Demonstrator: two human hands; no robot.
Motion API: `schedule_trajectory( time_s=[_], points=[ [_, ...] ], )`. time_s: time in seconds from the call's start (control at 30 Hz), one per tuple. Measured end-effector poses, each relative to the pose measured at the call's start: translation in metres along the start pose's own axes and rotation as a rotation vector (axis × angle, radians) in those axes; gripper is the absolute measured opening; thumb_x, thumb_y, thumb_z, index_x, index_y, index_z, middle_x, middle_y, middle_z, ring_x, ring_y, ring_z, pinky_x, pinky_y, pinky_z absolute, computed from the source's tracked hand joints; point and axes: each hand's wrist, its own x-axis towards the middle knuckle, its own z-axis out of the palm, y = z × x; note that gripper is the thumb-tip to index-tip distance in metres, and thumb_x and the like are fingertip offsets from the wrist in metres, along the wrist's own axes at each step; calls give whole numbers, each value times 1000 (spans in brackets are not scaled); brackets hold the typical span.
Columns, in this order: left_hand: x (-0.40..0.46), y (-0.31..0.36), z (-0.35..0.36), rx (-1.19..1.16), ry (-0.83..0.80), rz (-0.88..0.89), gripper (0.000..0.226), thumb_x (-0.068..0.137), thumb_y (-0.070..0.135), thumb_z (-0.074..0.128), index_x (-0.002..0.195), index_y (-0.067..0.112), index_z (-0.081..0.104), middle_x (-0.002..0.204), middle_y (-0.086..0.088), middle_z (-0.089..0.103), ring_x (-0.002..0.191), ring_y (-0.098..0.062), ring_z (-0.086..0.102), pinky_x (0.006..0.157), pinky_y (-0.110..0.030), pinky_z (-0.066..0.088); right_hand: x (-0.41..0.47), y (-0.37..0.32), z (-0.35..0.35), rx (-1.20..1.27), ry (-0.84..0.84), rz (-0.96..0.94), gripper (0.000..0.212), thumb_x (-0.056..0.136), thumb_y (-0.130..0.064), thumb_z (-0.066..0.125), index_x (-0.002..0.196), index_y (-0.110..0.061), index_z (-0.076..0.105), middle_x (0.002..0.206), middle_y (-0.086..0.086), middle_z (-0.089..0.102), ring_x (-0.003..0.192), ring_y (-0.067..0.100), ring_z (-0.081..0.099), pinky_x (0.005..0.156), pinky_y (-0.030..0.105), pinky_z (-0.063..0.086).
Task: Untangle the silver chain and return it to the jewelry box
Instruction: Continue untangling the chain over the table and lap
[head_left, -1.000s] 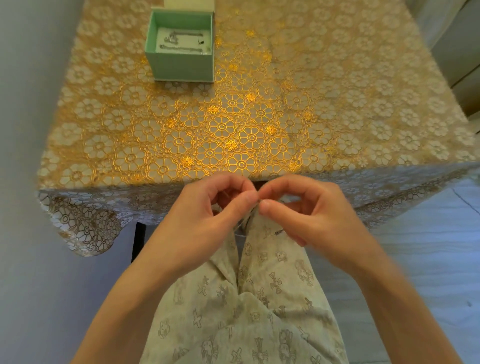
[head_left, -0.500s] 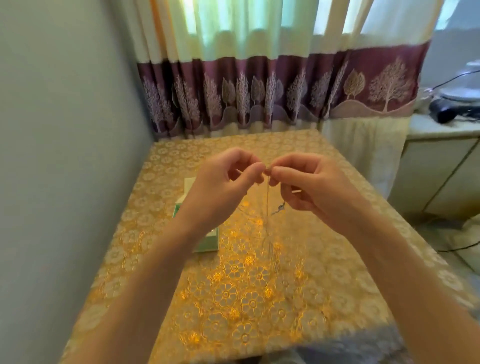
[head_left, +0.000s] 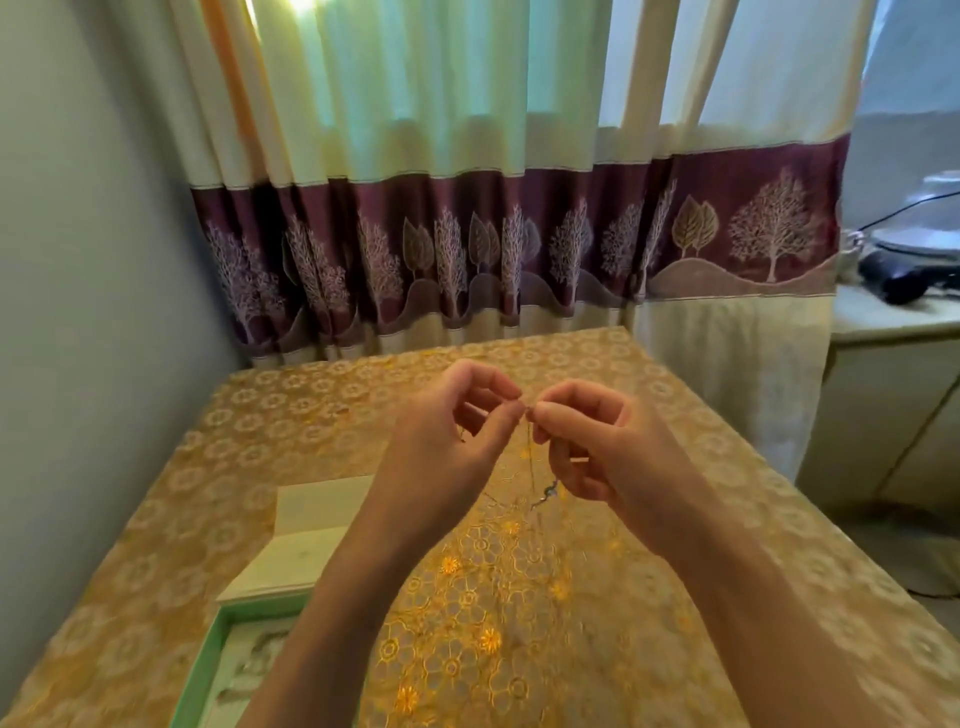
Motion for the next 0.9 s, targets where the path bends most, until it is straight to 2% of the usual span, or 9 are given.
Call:
schedule_trajectory(
  time_s=[0.17,0.33,0.43,0.6,0.67,0.8,0.9],
  points=[
    [13,-54,40,-24,61,-15,3,82,26,61,81,28,59,75,14,60,69,-3,57,57,-16,47,37,55,-14,36,103,31,16,85,-8,59,72,-15,62,55,-6,52,38,6,37,34,13,27],
    [-1,-126,82,39,125,-138,9,83,17,66,78,24,63,75,11,62,67,-2,56,56,-12,41,53,129,-18,39,200,193,24,85,-5,59,65,-18,60,53,-7,48,36,7,33,35,14,24],
    [-6,-155,95,47,151,-188,10,82,12,67,79,22,64,76,12,63,69,-3,56,59,-10,40,54,159,-18,-77,214,168,20,85,-6,61,67,-16,61,54,-13,49,34,5,36,35,13,27],
    [-12,-168,100,37,194,-143,9,83,10,66,82,19,62,75,10,62,67,-3,56,59,-10,41,53,176,-17,-126,254,104,19,84,-6,61,70,-18,61,59,-11,52,39,-2,41,42,10,32],
    [-16,-171,100,47,193,-109,8,82,13,65,81,20,61,85,13,60,67,-2,56,58,-9,40,53,179,-17,-114,262,88,19,83,-6,62,69,-18,61,56,-13,52,40,-1,41,42,10,32],
    [-18,-173,99,91,170,-61,4,81,16,62,82,19,64,77,14,61,67,-5,55,59,-12,42,53,181,-20,-134,253,49,19,83,-5,63,68,-17,61,50,-15,50,39,-1,42,43,9,32],
    [-17,-173,101,129,147,-35,5,81,15,62,84,18,65,80,15,60,68,-4,54,62,-11,41,53,183,-19,-138,236,24,22,82,-3,63,66,-18,60,48,-15,50,38,-1,42,42,8,31]
  ],
)
